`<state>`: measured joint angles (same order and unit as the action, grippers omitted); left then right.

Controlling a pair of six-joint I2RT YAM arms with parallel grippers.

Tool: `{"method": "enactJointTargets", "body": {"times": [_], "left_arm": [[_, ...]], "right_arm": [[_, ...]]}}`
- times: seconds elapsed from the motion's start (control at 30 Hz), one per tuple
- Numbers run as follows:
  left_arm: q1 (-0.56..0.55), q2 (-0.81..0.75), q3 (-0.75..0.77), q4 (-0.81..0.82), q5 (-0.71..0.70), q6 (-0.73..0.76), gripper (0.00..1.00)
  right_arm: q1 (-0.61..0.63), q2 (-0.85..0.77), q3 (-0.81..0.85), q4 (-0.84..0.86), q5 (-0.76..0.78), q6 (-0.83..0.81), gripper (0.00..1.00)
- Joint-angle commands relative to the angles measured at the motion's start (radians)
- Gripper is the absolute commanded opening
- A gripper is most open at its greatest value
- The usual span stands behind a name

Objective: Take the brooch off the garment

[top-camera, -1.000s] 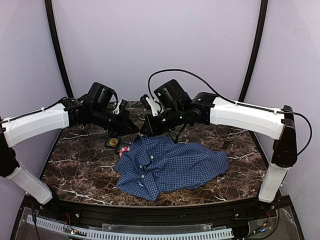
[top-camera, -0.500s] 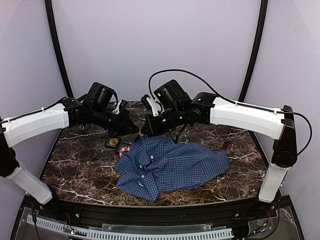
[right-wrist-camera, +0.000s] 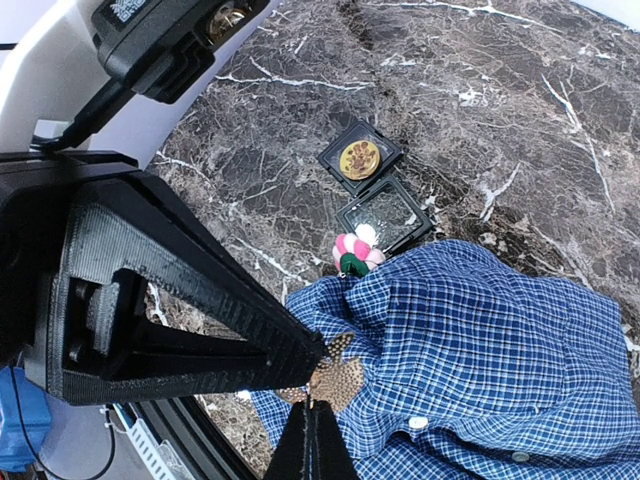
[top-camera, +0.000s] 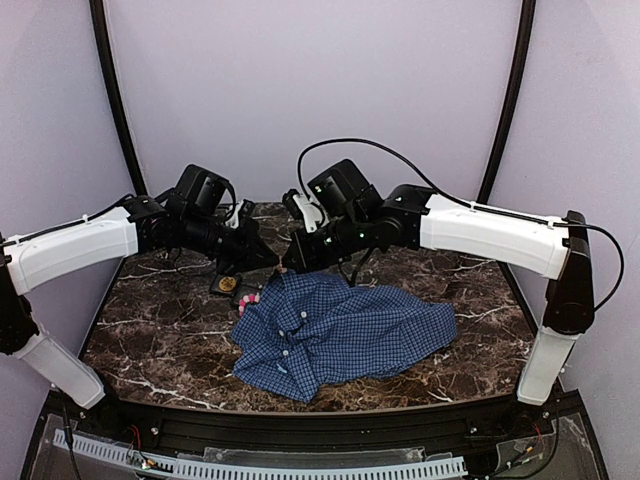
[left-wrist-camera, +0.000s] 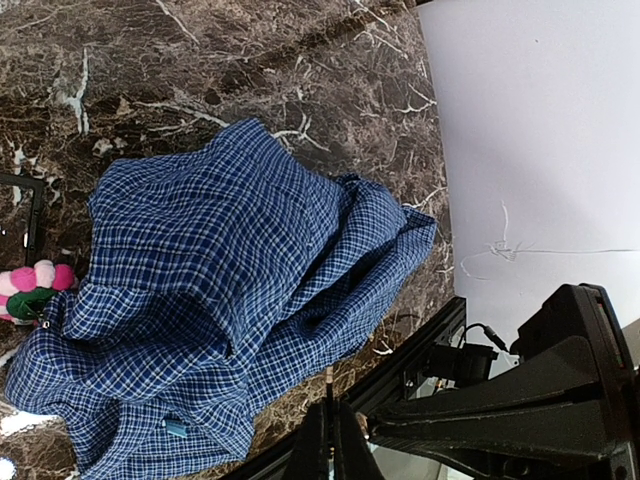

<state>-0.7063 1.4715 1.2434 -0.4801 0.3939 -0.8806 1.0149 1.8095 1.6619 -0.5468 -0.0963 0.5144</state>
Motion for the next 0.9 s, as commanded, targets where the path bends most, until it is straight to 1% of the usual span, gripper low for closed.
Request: {"method": "enactJointTargets", "body": {"times": [0.0,0.43,0.73,0.87], "left_arm": [[-0.011,-0.004,0.029,-0.011,0.012,0.003,0.01],[-0.015,-0.011,0.038,-0.020,-0.004,0.010,0.01],[-0.015,-0.021,0.030,0.031,0.019,0.015,0.01],[-0.015,-0.034,0.010,0.102,0.041,0.003,0.01]], "right_arm": [[-0.009,-0.003,0.011,0.026,-0.003,0.008,0.00],[-0.012,0.000,-0.009,0.021,-0.012,0.006,0.00],[-0.012,0.018,-0.017,0.033,-0.038,0.004,0.00],[-0.010,0.023,-0.027,0.042,-0.041,0.007,0.00]]}}
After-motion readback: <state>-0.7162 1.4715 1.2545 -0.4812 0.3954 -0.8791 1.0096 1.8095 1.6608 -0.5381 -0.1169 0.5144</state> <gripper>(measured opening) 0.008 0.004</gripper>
